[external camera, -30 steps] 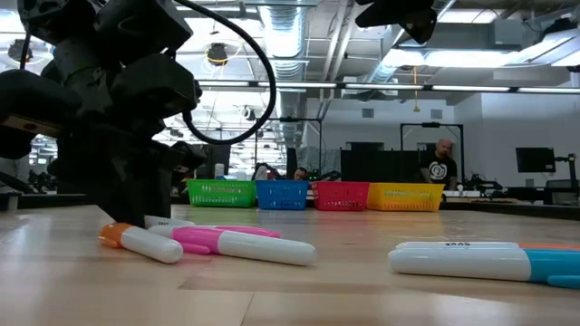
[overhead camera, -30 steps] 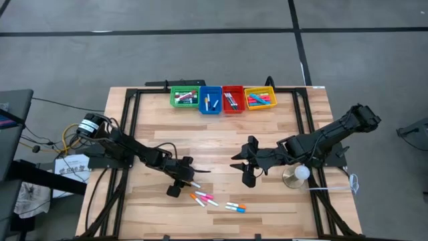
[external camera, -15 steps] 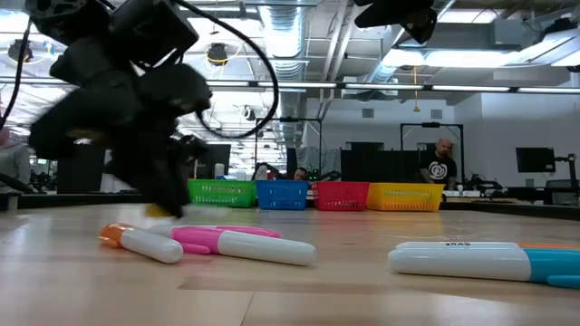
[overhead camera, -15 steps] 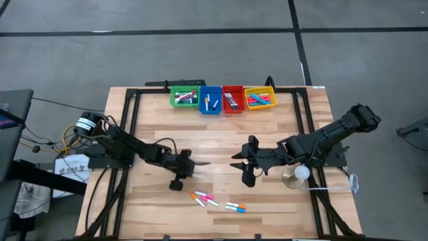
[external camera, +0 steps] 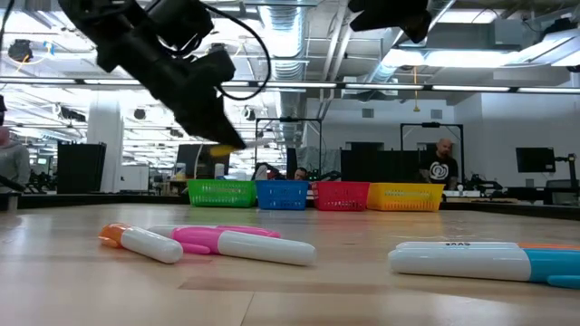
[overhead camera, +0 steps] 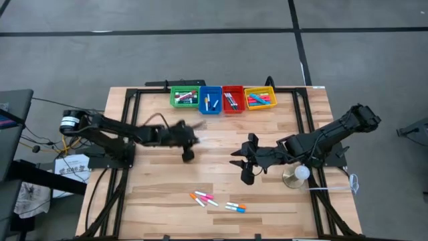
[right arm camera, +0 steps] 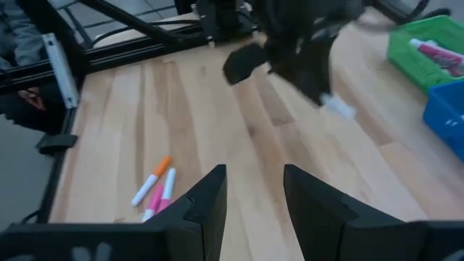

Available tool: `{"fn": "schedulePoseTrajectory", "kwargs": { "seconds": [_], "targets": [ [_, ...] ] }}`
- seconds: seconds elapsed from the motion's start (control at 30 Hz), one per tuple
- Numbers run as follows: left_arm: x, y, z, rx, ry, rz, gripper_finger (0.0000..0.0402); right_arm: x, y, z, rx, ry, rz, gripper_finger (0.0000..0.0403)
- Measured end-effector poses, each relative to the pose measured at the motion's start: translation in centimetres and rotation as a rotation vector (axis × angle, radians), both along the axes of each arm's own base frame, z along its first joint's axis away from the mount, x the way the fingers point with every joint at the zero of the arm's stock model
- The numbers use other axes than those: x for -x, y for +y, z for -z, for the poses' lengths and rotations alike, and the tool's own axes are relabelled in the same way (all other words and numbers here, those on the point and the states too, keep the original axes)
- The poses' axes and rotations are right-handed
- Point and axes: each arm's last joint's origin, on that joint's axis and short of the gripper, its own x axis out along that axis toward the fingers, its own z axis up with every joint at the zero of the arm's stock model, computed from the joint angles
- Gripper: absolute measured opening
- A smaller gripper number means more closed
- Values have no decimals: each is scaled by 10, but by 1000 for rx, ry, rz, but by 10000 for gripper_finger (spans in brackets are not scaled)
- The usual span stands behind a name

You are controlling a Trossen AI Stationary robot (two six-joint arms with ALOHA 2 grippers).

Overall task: Pick & Place Markers
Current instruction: Put the small yellow highlighter pen into the blue bin, then put the left small orange highlighter pen into the blue bin

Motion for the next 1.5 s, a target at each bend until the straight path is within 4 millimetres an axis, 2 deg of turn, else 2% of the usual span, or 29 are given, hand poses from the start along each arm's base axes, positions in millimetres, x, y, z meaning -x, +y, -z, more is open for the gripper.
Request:
{"fn": "schedulePoseTrajectory", "kwargs": {
  "seconds": [0.23,0.43,0.57,0.8,1.0,1.13,1.5],
  "targets": [
    [3,48,-28,27,-151,-191,45,-6,-20,0,48,8,39,129],
    [-15,86,-44,46,-201,-253,48,-11,-43,0,98,19,84,129],
    [-31,111,-43,78,-206,-309,47,-13,-56,0,110,24,121,129],
    [-51,150,-29,150,-193,-384,52,-15,-71,0,133,34,155,121],
    [-65,168,-21,150,-199,-407,53,-15,-75,0,149,39,157,118],
    [-65,174,-15,150,-192,-421,65,-15,-76,0,158,44,153,118],
    [-62,176,-14,174,-175,-395,170,-14,-76,1,160,61,152,118]
  ]
}}
